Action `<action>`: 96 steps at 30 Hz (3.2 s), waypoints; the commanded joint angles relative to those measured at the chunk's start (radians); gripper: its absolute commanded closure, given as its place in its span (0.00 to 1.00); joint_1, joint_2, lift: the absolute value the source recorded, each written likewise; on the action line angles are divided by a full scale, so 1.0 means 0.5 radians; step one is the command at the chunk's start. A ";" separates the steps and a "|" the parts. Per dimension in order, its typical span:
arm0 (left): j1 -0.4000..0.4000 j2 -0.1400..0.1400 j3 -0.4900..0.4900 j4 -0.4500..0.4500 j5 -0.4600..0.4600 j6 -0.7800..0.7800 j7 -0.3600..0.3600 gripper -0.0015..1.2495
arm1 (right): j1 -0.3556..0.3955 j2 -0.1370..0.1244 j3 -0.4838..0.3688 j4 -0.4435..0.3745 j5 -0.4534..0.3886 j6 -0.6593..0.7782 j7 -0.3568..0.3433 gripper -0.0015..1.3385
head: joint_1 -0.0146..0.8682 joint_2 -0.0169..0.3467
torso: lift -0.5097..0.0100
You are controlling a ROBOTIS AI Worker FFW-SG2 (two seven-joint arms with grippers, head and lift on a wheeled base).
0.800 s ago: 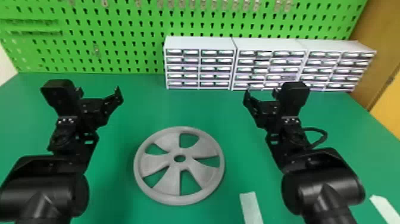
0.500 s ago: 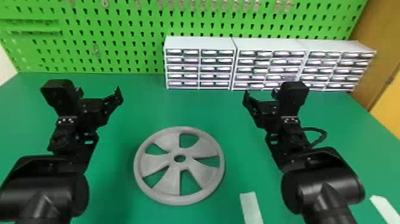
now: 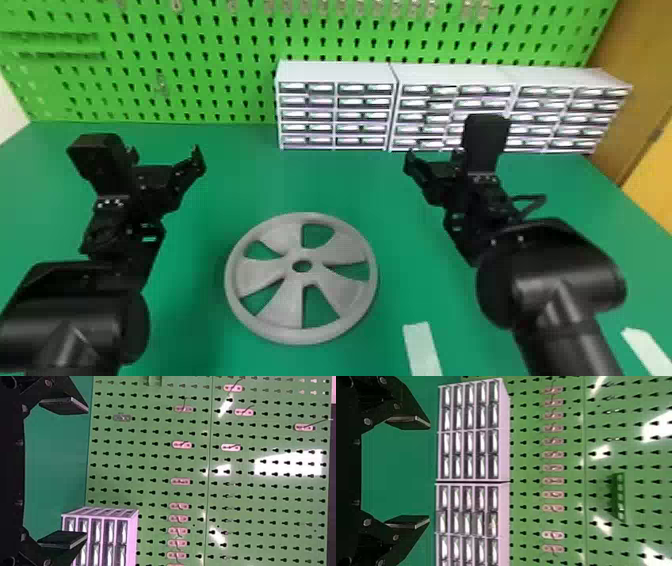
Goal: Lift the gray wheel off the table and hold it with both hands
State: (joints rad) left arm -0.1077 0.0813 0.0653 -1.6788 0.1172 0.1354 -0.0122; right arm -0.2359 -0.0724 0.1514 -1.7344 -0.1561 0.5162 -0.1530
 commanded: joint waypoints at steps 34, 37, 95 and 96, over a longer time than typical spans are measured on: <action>-0.003 0.009 0.023 -0.029 -0.023 0.002 0.009 0.14 | -0.605 -0.055 0.074 0.128 -1.262 1.677 -0.814 0.31 | 0.82 0.09 | 0.79; -0.006 0.025 0.017 -0.035 -0.026 0.002 0.009 0.14 | -0.648 -0.051 0.078 0.207 -1.348 1.713 -0.848 0.31 | 0.82 0.09 | 0.79; -0.058 0.212 -0.140 -0.094 0.078 0.051 0.129 0.14 | -0.829 0.031 0.298 0.867 -1.467 1.775 -0.866 0.32 | 0.82 0.09 | 0.79; -0.061 0.212 -0.140 -0.094 0.078 0.051 0.129 0.14 | -0.829 0.034 0.301 0.873 -1.461 1.759 -0.866 0.32 | 0.82 0.09 | 0.79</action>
State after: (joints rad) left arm -0.1341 0.1871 -0.0020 -1.7257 0.1564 0.1611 0.0523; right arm -0.6490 -0.0567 0.2941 -1.3030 -0.9027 1.4115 -0.5860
